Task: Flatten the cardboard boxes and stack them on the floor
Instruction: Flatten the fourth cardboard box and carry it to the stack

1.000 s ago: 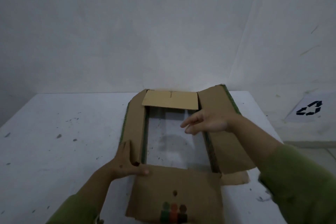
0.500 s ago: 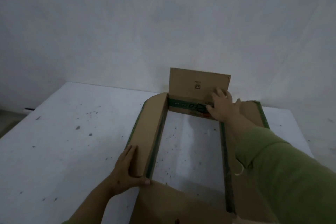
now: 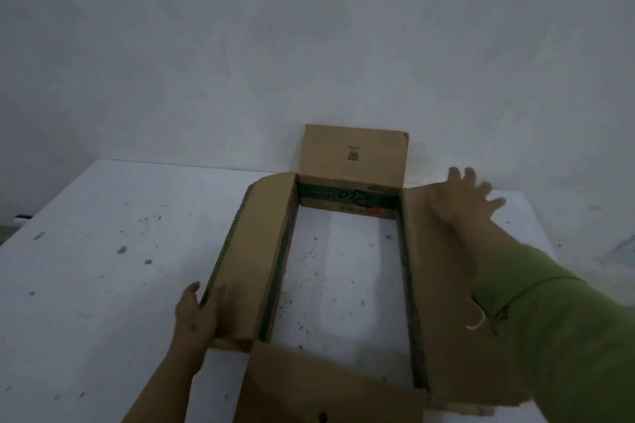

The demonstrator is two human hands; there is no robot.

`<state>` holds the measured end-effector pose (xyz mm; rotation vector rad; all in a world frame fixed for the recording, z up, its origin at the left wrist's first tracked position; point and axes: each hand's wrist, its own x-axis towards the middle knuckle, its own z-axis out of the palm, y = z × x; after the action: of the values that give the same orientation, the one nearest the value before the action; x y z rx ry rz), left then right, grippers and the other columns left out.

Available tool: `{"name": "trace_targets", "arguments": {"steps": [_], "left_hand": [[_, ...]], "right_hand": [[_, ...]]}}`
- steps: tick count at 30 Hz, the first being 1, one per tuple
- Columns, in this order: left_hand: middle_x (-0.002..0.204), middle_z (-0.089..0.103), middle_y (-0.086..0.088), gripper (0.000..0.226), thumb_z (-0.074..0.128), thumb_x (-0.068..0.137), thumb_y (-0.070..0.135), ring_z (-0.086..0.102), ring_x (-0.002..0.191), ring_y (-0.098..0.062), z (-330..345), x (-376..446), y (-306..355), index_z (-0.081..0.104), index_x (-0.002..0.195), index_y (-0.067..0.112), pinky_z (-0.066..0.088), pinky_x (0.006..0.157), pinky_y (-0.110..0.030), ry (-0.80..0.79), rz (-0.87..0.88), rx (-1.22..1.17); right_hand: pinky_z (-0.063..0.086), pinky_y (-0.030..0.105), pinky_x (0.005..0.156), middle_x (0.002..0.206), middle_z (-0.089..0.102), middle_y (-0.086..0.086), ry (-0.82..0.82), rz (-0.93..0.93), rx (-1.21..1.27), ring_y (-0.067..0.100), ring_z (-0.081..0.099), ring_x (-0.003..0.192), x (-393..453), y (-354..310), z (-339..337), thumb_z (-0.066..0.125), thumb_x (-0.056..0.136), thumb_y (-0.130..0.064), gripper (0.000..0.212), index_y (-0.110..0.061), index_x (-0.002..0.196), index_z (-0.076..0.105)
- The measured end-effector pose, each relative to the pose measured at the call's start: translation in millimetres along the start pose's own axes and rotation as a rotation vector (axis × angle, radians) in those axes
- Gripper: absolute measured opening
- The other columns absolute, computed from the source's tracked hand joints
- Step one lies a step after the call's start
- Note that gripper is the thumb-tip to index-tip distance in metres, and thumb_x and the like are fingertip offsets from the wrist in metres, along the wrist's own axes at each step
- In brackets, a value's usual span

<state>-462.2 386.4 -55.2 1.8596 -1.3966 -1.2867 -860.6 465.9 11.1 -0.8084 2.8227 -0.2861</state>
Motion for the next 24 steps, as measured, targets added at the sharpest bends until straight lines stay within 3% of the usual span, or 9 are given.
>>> {"name": "trace_targets", "arguments": {"steps": [2, 5, 7, 11, 14, 17, 20, 22, 24], "left_hand": [[0.142, 0.038, -0.021, 0.064, 0.049, 0.089, 0.05, 0.046, 0.119, -0.043, -8, 0, -4, 0.031, 0.14, 0.016, 0.046, 0.094, -0.057, -0.062, -0.19, -0.149], [0.124, 0.054, -0.023, 0.064, 0.048, 0.086, 0.058, 0.059, 0.102, -0.042, -15, -15, -8, 0.03, 0.138, 0.025, 0.05, 0.082, -0.053, -0.356, -0.366, -0.293], [0.112, 0.063, -0.022, 0.06, 0.042, 0.089, 0.056, 0.063, 0.098, -0.038, -12, -26, -5, 0.027, 0.139, 0.027, 0.05, 0.08, -0.05, -0.484, -0.369, -0.286], [0.105, 0.07, -0.021, 0.055, 0.033, 0.092, 0.055, 0.067, 0.094, -0.039, 4, -45, 18, 0.042, 0.132, 0.018, 0.051, 0.08, -0.052, -0.685, -0.272, -0.281], [0.111, 0.07, -0.015, 0.051, 0.029, 0.092, 0.056, 0.067, 0.098, -0.037, 17, -59, 39, 0.044, 0.131, 0.027, 0.048, 0.088, -0.055, -0.836, -0.187, -0.316], [0.122, 0.064, -0.005, 0.052, 0.038, 0.082, 0.06, 0.062, 0.11, -0.031, 32, -72, 50, 0.048, 0.125, 0.033, 0.031, 0.104, -0.064, -0.924, -0.152, -0.332], [0.145, 0.043, -0.008, 0.08, 0.043, 0.072, 0.069, 0.045, 0.13, -0.03, 44, -83, 55, 0.033, 0.141, 0.03, 0.02, 0.109, -0.063, -0.868, -0.125, -0.152], [0.146, 0.041, -0.013, 0.089, 0.042, 0.069, 0.074, 0.044, 0.129, -0.035, 49, -86, 51, 0.028, 0.145, 0.03, 0.037, 0.099, -0.059, -0.903, -0.184, -0.135], [0.136, 0.053, -0.015, 0.088, 0.043, 0.066, 0.075, 0.055, 0.118, -0.035, 53, -88, 49, 0.039, 0.14, 0.028, 0.055, 0.077, -0.049, -0.98, -0.257, -0.301]], "right_hand": [[0.026, 0.053, 0.107, 0.149, 0.028, 0.018, -0.056, 0.143, 0.283, 0.041, 0.032, 0.133, -10, 19, -6, 0.041, 0.094, -0.031, 0.06, -0.007, 0.145, 0.019], [0.038, 0.037, 0.085, 0.126, 0.052, 0.024, -0.054, 0.043, 0.416, 0.039, 0.051, 0.114, -28, 37, -3, 0.044, 0.093, -0.021, 0.041, 0.004, 0.125, 0.044], [0.038, 0.034, 0.078, 0.113, 0.059, 0.023, 0.001, -0.063, 0.415, 0.036, 0.055, 0.1, -42, 37, -4, 0.047, 0.092, -0.02, 0.027, 0.001, 0.108, 0.053], [0.041, 0.038, 0.089, 0.116, 0.06, 0.018, -0.012, -0.299, 0.294, 0.034, 0.055, 0.106, -65, 14, -9, 0.05, 0.092, -0.025, 0.031, -0.003, 0.113, 0.054], [0.044, 0.039, 0.092, 0.117, 0.06, 0.014, -0.067, -0.435, 0.225, 0.031, 0.055, 0.107, -82, -6, -6, 0.049, 0.092, -0.026, 0.031, -0.007, 0.116, 0.054], [0.043, 0.036, 0.092, 0.118, 0.06, 0.011, -0.134, -0.537, 0.206, 0.027, 0.055, 0.106, -97, -17, -2, 0.048, 0.093, -0.023, 0.029, -0.007, 0.116, 0.055], [0.043, 0.035, 0.09, 0.117, 0.06, 0.012, -0.169, -0.568, 0.21, 0.027, 0.056, 0.104, -106, -17, -3, 0.048, 0.093, -0.02, 0.028, -0.005, 0.116, 0.056], [0.044, 0.036, 0.09, 0.117, 0.06, 0.014, -0.179, -0.563, 0.218, 0.028, 0.056, 0.104, -109, -14, -6, 0.047, 0.093, -0.019, 0.028, -0.003, 0.115, 0.056], [0.042, 0.034, 0.091, 0.12, 0.059, 0.013, -0.19, -0.554, 0.224, 0.027, 0.055, 0.107, -111, -11, -10, 0.048, 0.093, -0.019, 0.03, -0.004, 0.118, 0.055]]}}
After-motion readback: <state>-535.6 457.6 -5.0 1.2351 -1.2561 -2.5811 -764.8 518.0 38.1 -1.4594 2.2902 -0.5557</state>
